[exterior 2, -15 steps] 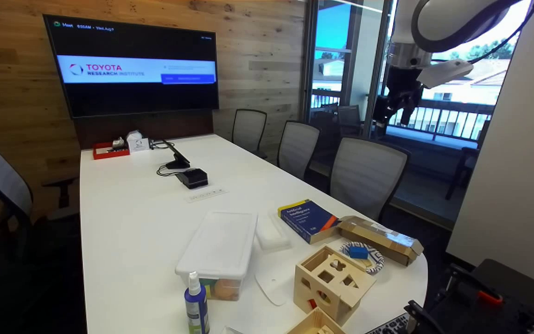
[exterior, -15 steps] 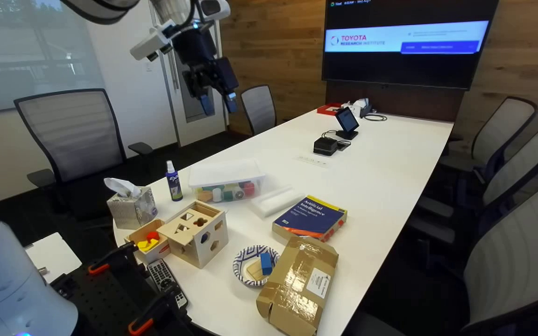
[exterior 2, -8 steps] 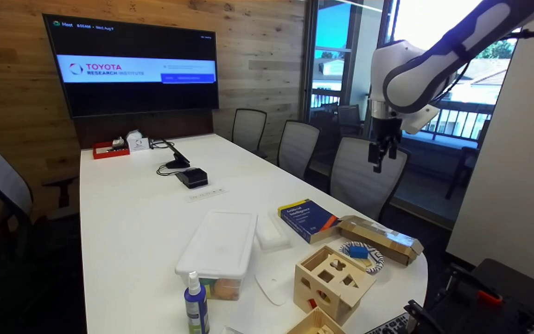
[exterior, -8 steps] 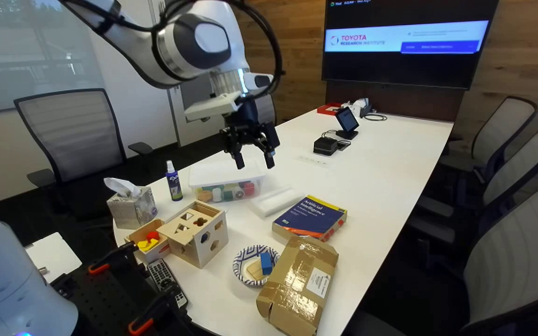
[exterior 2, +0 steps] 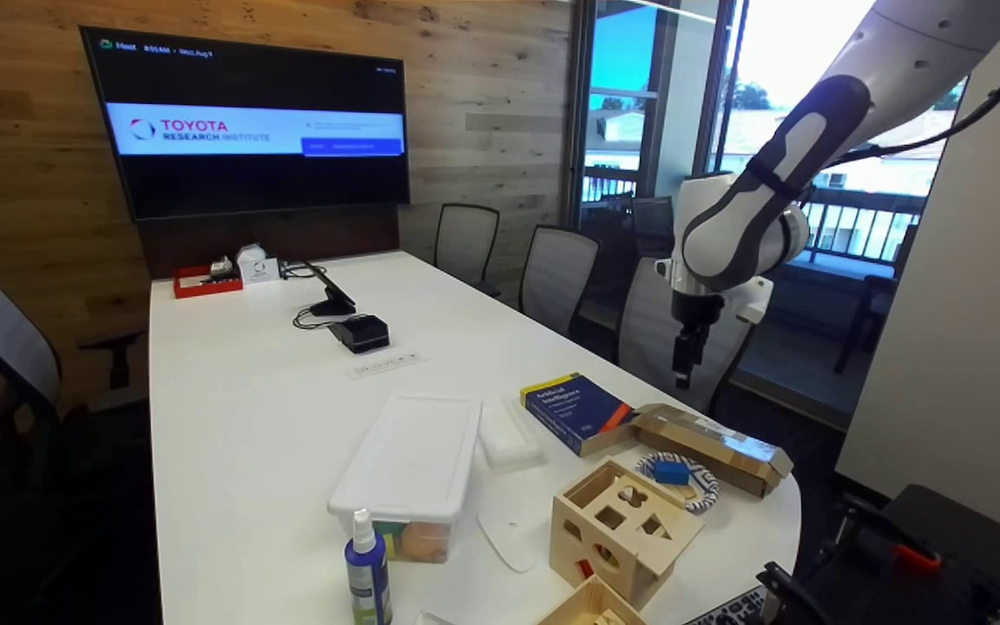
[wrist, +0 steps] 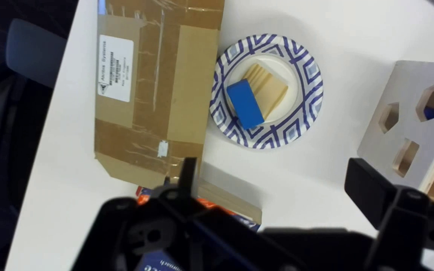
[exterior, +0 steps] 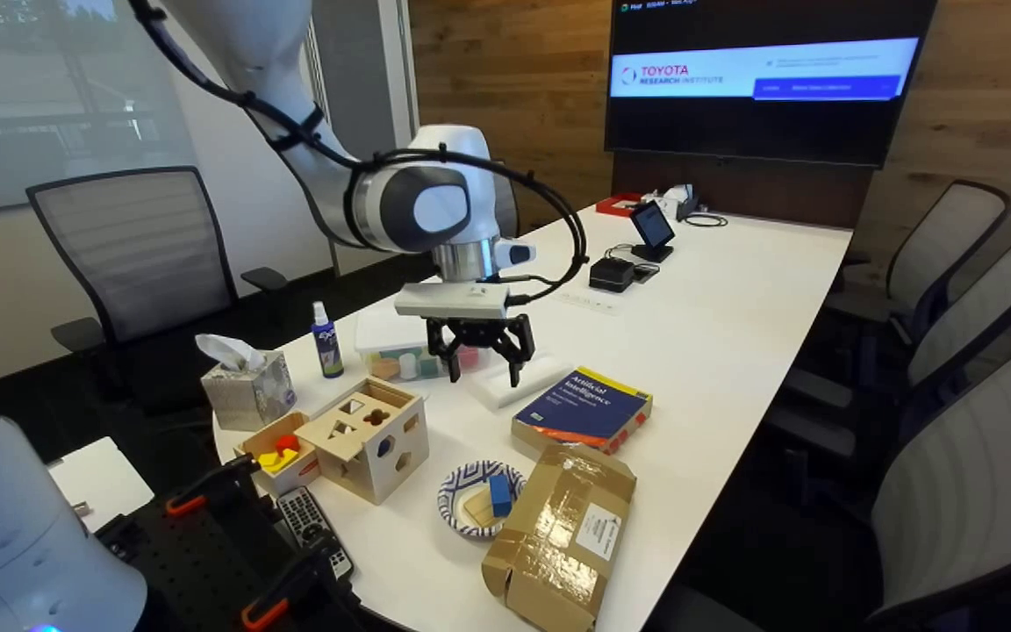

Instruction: Flip the blue block over

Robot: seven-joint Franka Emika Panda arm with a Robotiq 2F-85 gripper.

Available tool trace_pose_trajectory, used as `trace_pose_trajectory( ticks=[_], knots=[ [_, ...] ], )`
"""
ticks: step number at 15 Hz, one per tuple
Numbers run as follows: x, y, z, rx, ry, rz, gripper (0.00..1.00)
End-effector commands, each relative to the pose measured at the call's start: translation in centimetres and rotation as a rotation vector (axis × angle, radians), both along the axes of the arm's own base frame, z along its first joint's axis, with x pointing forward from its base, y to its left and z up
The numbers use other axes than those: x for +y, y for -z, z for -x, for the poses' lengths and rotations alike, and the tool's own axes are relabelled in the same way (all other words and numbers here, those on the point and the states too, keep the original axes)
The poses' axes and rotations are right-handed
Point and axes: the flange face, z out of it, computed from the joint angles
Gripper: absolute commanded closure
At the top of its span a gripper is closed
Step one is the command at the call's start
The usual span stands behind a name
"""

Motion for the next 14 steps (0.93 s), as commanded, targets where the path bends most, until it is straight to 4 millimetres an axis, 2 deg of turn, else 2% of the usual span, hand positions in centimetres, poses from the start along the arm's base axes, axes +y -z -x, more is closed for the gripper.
trace_pose_trajectory(
  ticks=[1,7,10,14],
  knots=[
    [0.3,3.8,0.3,0.061,-0.052,-0.012,0.00],
    [-0.1,10.1,1.7,0.137,-0.021,-0.039,0.00],
    [-0.5,12.5,1.0,0.130,-0.009,-0.049,0.00],
    [-2.1,14.9,-0.8,0.146,-0.017,-0.049,0.00]
  ],
)
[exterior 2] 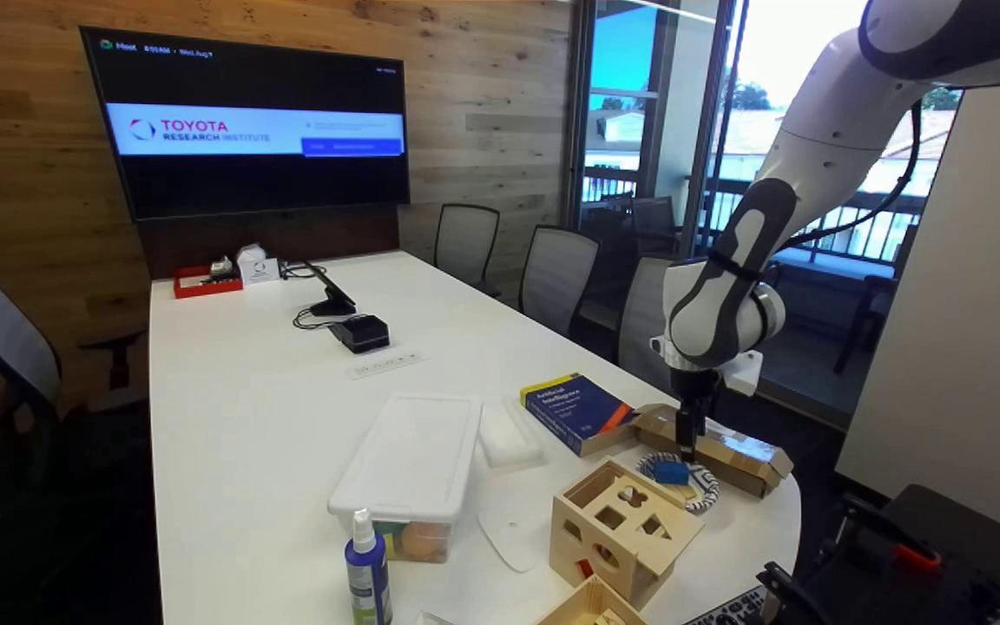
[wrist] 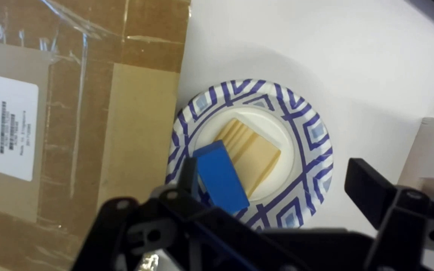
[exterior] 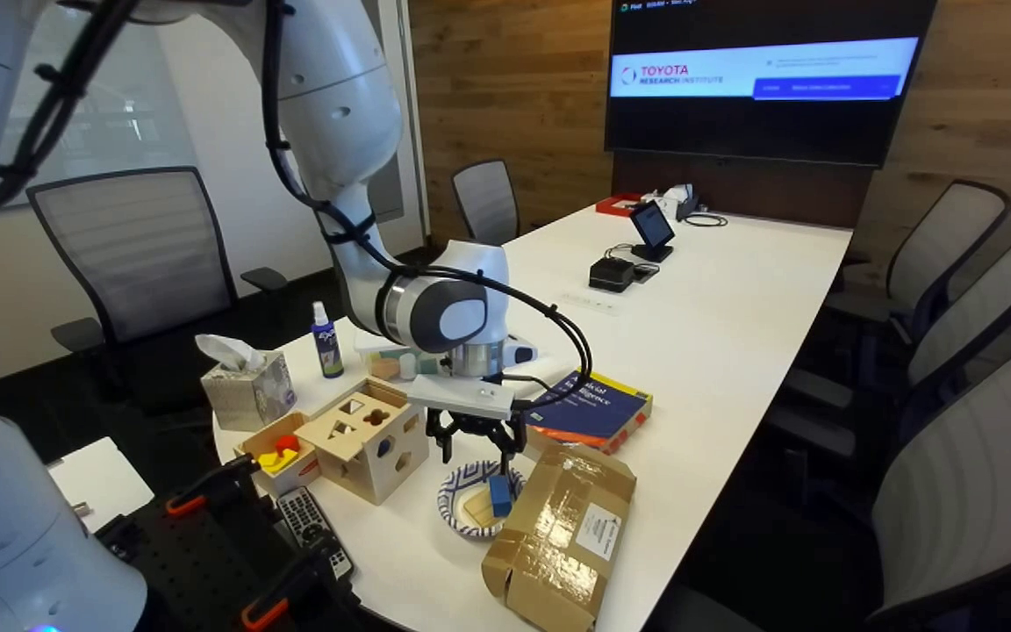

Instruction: Flip the blue block over

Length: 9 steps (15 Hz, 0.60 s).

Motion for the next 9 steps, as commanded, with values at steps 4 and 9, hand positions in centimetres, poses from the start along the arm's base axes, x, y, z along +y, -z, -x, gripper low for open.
trace_pose_trajectory(
  ticks=[4,9],
  knots=[
    [-2.2,3.1,-3.4,0.000,-0.011,-0.003,0.00],
    [-2.2,5.2,-4.6,0.014,-0.022,0.002,0.00]
  ],
)
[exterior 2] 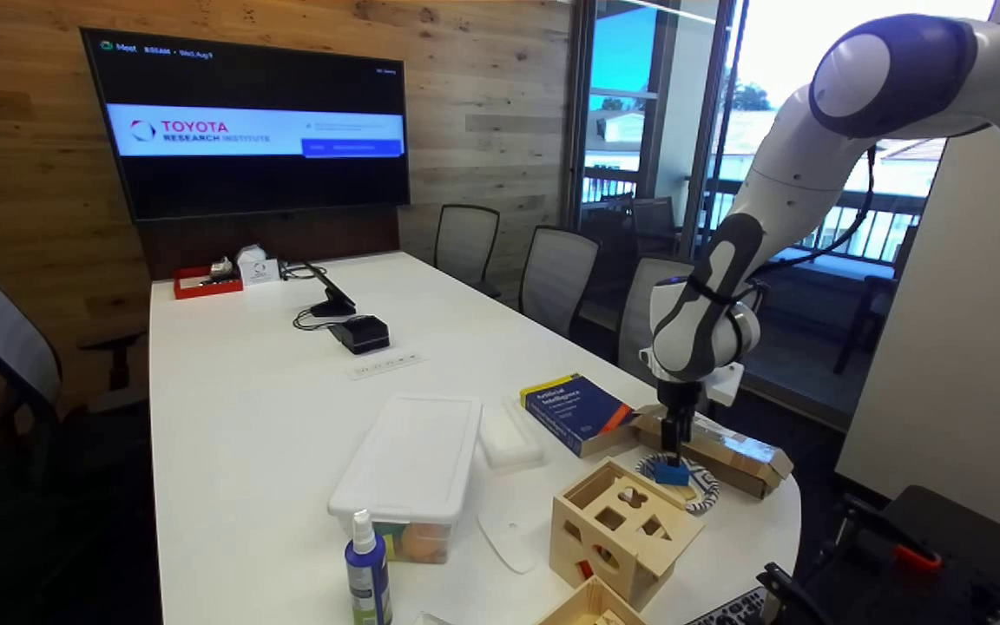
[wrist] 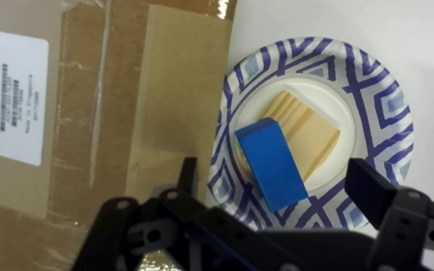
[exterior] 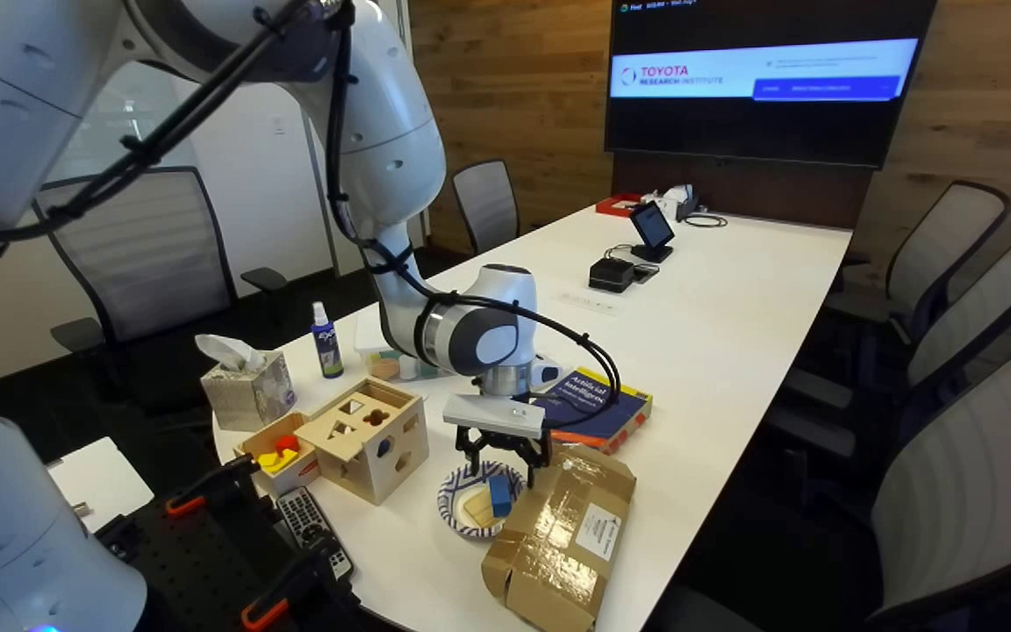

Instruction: Flip the blue block over

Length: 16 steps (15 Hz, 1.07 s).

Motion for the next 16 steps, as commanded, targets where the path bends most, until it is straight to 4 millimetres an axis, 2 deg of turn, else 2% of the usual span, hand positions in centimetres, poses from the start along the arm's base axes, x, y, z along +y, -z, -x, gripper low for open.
trace_pose_trajectory(
  ticks=[1,5,10,16],
  knots=[
    [0.2,1.2,-1.0,0.021,-0.030,-0.012,0.00],
    [1.0,2.4,-0.7,0.037,-0.026,-0.026,0.00],
    [1.5,2.6,-0.4,0.044,-0.024,-0.028,0.00],
    [2.0,4.0,0.1,0.069,-0.022,-0.041,0.00]
  ],
)
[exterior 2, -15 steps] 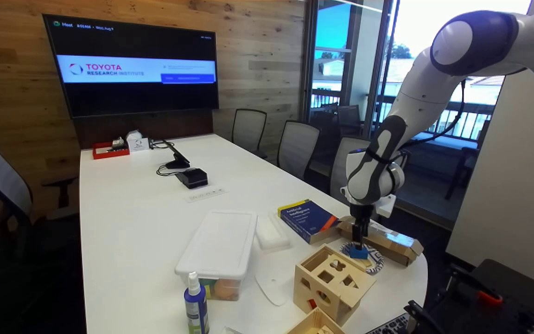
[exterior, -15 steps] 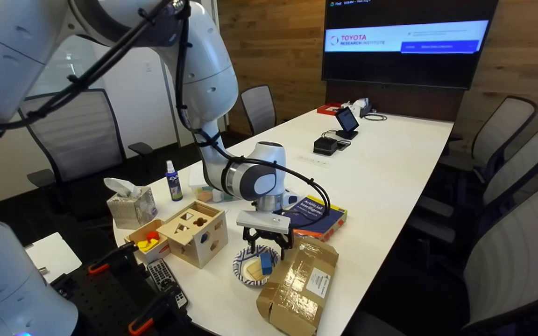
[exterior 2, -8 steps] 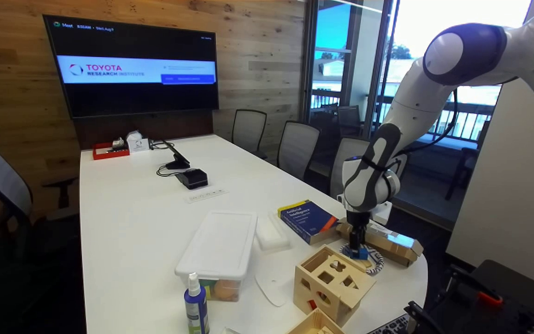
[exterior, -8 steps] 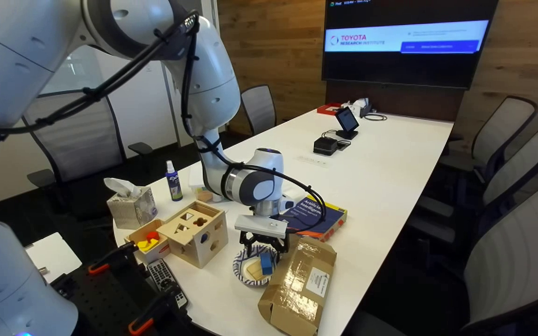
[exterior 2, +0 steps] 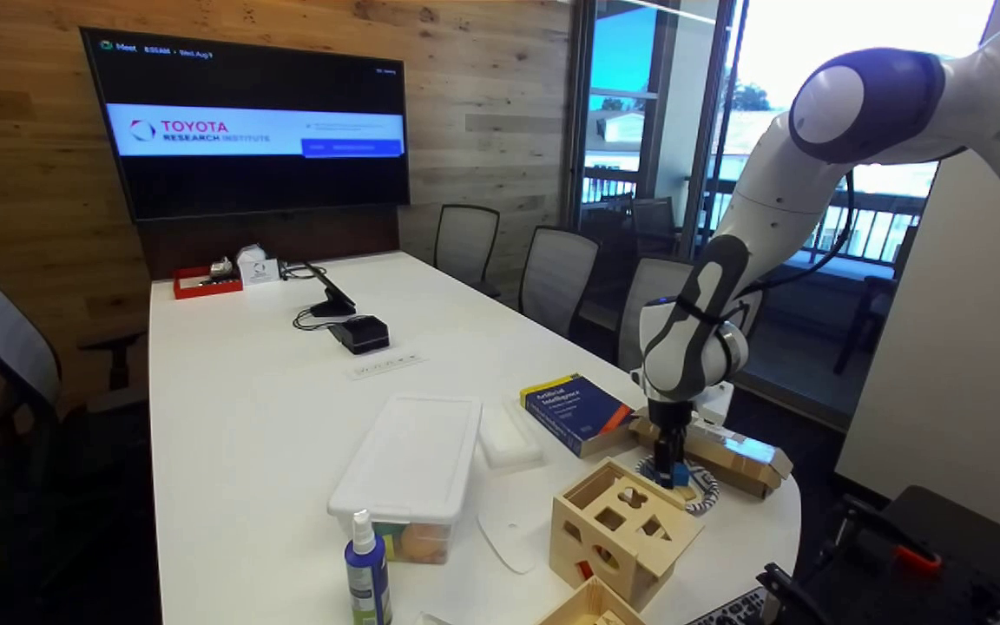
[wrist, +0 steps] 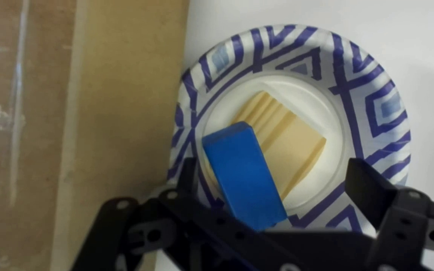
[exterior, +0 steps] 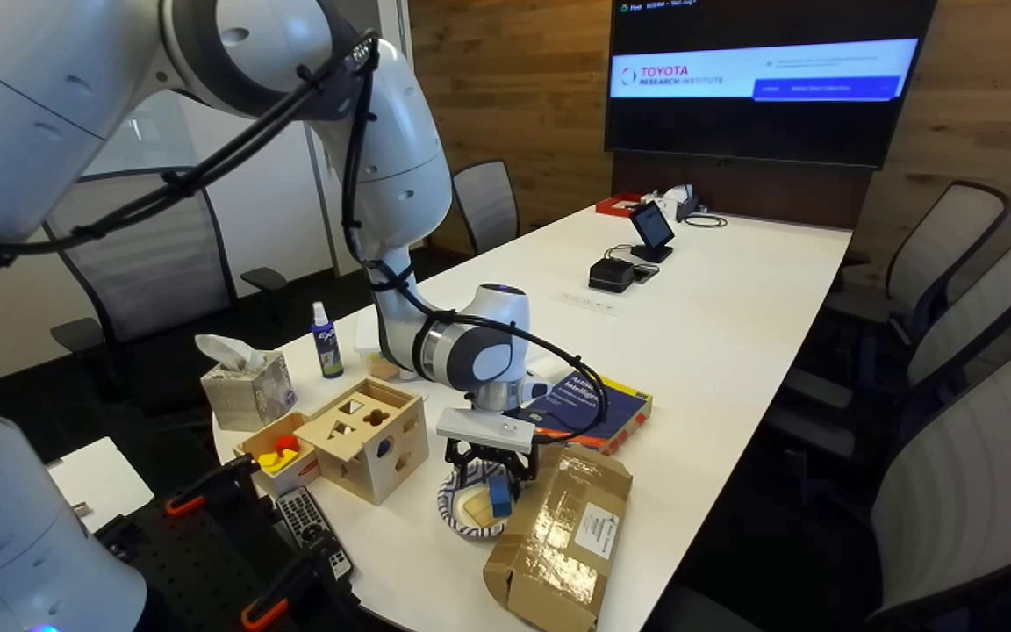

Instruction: Flip the blue block over

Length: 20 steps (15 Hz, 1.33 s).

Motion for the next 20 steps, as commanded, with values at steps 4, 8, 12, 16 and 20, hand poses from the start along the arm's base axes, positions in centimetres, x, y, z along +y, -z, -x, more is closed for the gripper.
trace_pose_trajectory(
  ticks=[4,8,12,16,20],
  knots=[
    [0.5,0.9,0.1,0.032,0.005,-0.018,0.26],
    [0.0,0.5,-0.2,0.022,0.019,-0.007,0.58],
    [-0.8,-0.4,-0.7,0.007,0.037,0.005,0.89],
    [-1.0,-2.2,-0.8,0.092,0.049,0.072,0.91],
    [-0.8,-6.0,-0.8,0.259,0.056,0.178,0.91]
  ],
)
